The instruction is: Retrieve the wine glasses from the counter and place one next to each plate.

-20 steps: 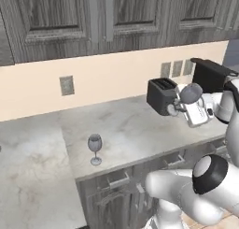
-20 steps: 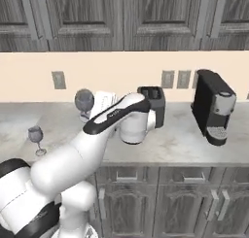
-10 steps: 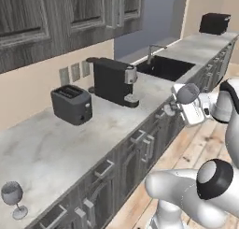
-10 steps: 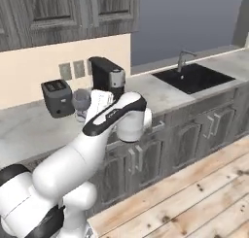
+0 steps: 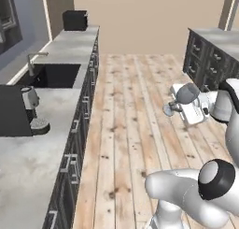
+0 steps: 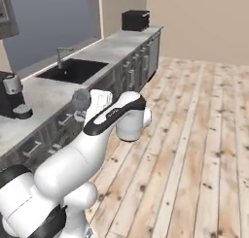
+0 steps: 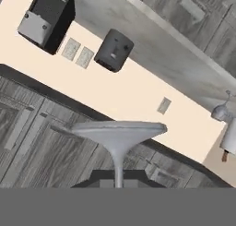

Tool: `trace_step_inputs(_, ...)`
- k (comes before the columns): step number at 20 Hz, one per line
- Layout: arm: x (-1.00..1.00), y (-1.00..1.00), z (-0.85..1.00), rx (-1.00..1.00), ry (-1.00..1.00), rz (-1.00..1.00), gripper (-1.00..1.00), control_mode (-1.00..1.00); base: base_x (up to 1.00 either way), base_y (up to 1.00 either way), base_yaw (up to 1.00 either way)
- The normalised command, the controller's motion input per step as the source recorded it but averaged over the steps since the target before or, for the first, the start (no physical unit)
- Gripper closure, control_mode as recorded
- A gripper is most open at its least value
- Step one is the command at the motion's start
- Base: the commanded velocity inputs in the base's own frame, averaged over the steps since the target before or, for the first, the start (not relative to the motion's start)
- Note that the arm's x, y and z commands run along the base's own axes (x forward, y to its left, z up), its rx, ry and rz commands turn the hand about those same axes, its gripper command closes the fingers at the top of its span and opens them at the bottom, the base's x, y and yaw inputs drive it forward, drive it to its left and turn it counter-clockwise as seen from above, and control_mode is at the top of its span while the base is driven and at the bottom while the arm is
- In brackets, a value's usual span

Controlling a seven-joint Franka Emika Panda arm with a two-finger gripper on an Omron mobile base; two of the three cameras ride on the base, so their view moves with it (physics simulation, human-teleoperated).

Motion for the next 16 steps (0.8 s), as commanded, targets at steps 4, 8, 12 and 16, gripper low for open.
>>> trace_step_inputs(4, 0.0, 0.0, 0.0, 0.0, 0.0, 0.0, 1.0, 1.0, 0.0, 0.0, -1.0)
trace_step_inputs(8, 0.0, 0.0, 0.0, 0.0, 0.0, 0.0, 1.0, 1.0, 0.0, 0.0, -1.0)
trace_step_inputs(12, 0.0, 0.0, 0.0, 0.0, 0.0, 0.0, 1.0, 1.0, 0.27, 0.05, -0.87)
trace_step_inputs(16, 0.0, 0.0, 0.0, 0.0, 0.0, 0.0, 1.0, 1.0, 0.92, -0.82, -0.32)
